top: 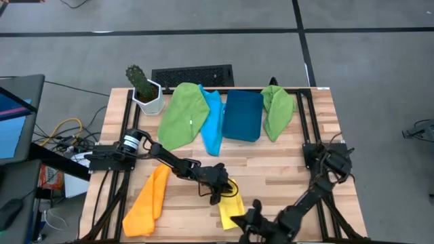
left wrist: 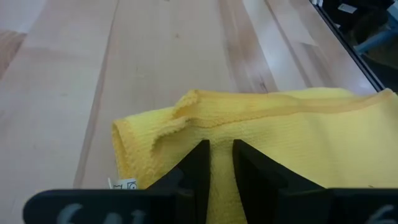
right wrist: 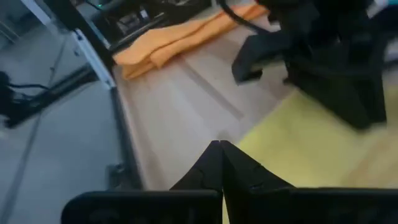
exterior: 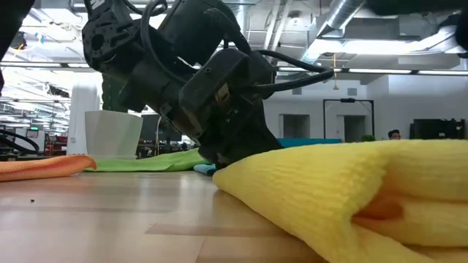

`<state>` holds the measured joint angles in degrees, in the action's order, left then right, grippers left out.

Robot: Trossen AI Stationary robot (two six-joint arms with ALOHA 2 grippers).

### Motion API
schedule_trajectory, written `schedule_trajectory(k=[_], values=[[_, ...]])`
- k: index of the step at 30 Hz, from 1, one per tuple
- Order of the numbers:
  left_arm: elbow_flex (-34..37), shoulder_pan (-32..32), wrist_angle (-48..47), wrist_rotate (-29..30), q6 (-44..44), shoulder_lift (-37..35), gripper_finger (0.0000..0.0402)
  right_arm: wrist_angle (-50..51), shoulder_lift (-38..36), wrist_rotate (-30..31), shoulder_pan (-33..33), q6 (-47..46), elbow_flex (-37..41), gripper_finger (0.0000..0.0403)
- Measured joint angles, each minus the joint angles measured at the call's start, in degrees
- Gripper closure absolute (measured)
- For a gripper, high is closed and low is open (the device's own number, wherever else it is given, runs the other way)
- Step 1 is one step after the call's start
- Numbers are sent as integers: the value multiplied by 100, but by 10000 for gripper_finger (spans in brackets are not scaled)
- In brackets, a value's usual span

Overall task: Fold microfiber towels
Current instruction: Fold the yellow towel

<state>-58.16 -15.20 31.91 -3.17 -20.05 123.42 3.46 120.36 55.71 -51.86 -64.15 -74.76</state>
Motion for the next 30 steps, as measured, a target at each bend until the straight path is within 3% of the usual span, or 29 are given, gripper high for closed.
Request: schedule_trajectory(k=[8, 15, 18, 25, 30], values=[[-4, -7, 5, 174, -3, 15, 336, -1979, 930, -417, 210, 524, 0, 375], [1, -7, -5, 189, 96, 17, 336, -1952, 1560, 403, -158, -495, -61, 384], [-4, 40, -65, 172, 237, 15, 336, -1804, 1540, 382, -227, -590, -61, 384], [7, 361, -104, -78, 95, -130, 336, -1422, 1300, -492, -98, -425, -73, 385], [18, 481, -201, -89, 34, -227, 336, -67, 1099, -1498, 149, -404, -567, 387]])
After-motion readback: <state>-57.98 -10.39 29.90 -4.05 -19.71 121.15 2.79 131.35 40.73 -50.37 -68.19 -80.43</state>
